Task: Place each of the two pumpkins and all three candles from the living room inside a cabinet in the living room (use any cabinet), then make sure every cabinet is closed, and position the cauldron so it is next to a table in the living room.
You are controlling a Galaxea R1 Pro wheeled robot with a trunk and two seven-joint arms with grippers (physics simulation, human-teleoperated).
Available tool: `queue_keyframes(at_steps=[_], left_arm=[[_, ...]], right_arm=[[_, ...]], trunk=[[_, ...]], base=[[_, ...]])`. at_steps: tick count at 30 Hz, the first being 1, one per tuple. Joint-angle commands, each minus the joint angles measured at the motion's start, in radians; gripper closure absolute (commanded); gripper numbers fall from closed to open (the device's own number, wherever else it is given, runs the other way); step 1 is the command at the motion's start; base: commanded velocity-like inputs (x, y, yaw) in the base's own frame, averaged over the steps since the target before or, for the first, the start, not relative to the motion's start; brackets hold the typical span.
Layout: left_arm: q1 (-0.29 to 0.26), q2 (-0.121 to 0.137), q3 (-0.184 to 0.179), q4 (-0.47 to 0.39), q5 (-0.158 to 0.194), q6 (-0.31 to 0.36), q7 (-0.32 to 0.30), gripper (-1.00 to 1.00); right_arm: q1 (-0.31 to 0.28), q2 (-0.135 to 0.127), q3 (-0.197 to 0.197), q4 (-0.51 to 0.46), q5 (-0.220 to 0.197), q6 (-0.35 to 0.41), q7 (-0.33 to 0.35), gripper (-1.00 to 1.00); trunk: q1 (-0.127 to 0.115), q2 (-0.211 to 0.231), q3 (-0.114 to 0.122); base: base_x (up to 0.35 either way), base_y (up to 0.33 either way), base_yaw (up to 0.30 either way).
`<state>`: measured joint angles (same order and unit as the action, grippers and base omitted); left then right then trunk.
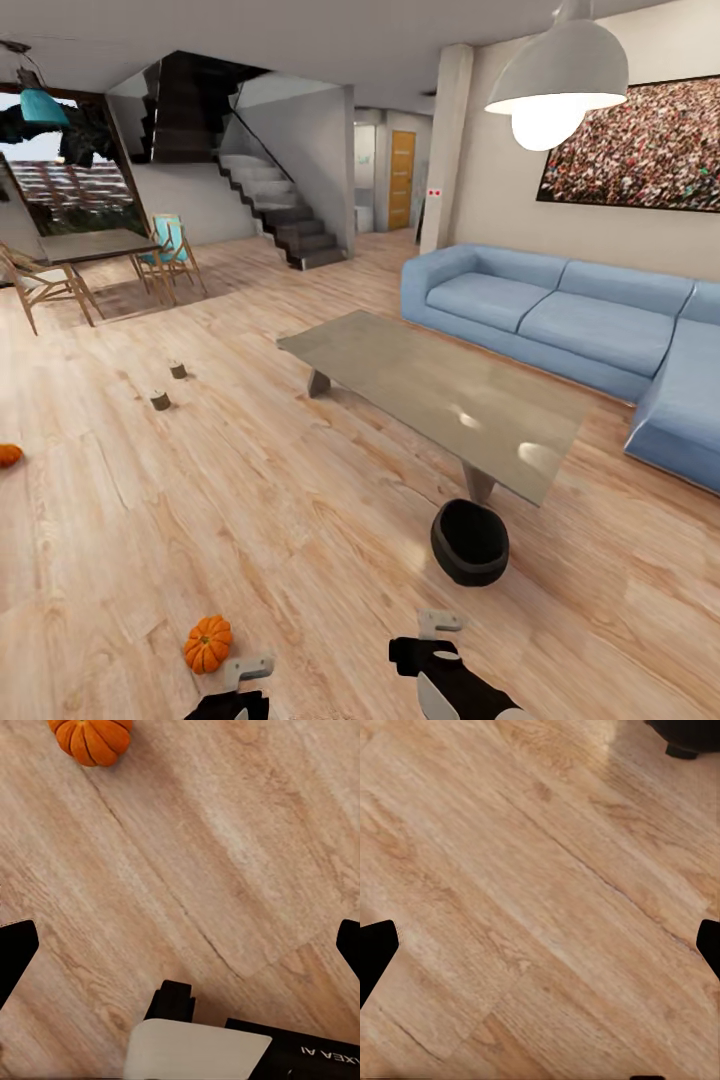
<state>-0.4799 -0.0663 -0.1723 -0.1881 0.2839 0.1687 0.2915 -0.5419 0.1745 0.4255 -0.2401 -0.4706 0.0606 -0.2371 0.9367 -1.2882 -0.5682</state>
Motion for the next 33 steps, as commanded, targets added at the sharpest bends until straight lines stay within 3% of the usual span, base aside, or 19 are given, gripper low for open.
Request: queue_keyframes(at_steps=[1, 6, 13, 24, 33], left_arm=[[0.0, 0.0, -0.009, -0.002, 0.009, 0.006, 0.006, -1.0], [0.0, 0.001, -0.007, -0.002, 0.01, 0.006, 0.006, -1.0], [0.0, 0.002, -0.007, -0.003, 0.011, 0.006, 0.006, -1.0], [0.0, 0.002, -0.007, -0.003, 0.011, 0.006, 0.006, -1.0], [0.0, 0.002, -0.007, -0.003, 0.011, 0.006, 0.006, -1.0]], right_arm=[[-0.001, 0.0, 0.004, -0.002, 0.0, 0.004, -0.007, -1.0], [-0.001, 0.0, 0.009, 0.029, 0.013, -0.045, -0.007, -1.0], [0.0, 0.0, 0.016, 0.045, 0.025, -0.055, -0.006, -1.0], [0.0, 0.0, 0.016, 0.046, 0.026, -0.056, -0.005, -1.0], [-0.001, 0.0, 0.018, 0.046, 0.026, -0.056, -0.005, -1.0]], trunk=[[0.0, -0.001, -0.002], [0.0, -0.001, -0.007], [0.0, -0.001, -0.013], [0.0, -0.001, -0.026], [0.0, -0.001, -0.03]], base=[[0.0, 0.0, 0.243], [0.007, 0.0, 0.243], [0.102, 0.038, 0.243], [0.172, 0.229, 0.204], [0.089, 0.204, 0.047]])
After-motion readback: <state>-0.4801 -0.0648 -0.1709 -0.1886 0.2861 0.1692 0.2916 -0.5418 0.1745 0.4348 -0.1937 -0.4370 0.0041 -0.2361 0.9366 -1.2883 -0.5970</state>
